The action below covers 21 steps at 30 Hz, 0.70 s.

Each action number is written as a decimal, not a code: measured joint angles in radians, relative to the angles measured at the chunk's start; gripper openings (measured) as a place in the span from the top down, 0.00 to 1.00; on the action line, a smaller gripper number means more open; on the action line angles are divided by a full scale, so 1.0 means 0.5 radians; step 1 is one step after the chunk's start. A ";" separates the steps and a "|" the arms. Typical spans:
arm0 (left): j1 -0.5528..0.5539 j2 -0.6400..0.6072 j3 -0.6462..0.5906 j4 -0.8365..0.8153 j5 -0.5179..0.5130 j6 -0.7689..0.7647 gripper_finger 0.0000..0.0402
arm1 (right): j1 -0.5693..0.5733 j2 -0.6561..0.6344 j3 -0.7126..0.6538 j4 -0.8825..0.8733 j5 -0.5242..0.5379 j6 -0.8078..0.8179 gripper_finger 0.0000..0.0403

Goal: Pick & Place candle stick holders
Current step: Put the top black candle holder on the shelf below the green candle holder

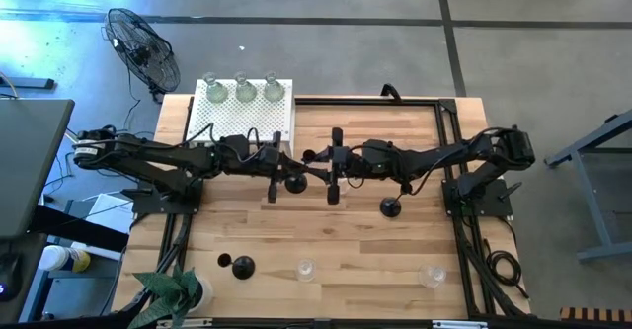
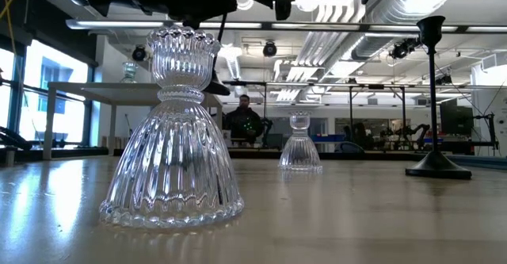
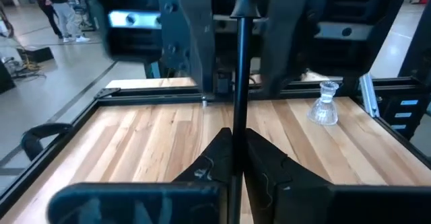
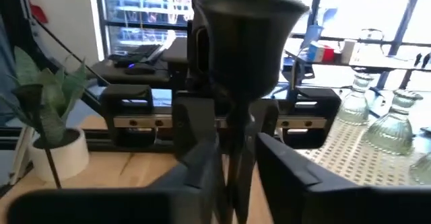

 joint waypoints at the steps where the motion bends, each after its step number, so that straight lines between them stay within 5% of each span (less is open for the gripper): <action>1: 0.000 -0.015 0.000 -0.006 -0.007 0.006 0.98 | 0.006 -0.020 0.000 -0.010 0.030 -0.009 0.70; 7: 0.000 -0.133 0.000 -0.124 -0.120 0.050 0.96 | 0.017 -0.207 0.000 -0.163 0.086 -0.020 0.48; 11: 0.000 -0.258 0.000 -0.246 -0.224 0.096 0.97 | 0.016 -0.365 -0.003 -0.450 0.133 -0.083 0.46; 16: 0.000 -0.595 0.000 -0.477 -0.542 0.133 0.98 | 0.002 -0.496 -0.182 -0.584 0.445 -0.148 0.63; 21: 0.001 -0.992 0.000 -0.765 -1.033 0.164 0.98 | -0.067 -0.584 -0.427 -0.301 0.384 -0.130 0.92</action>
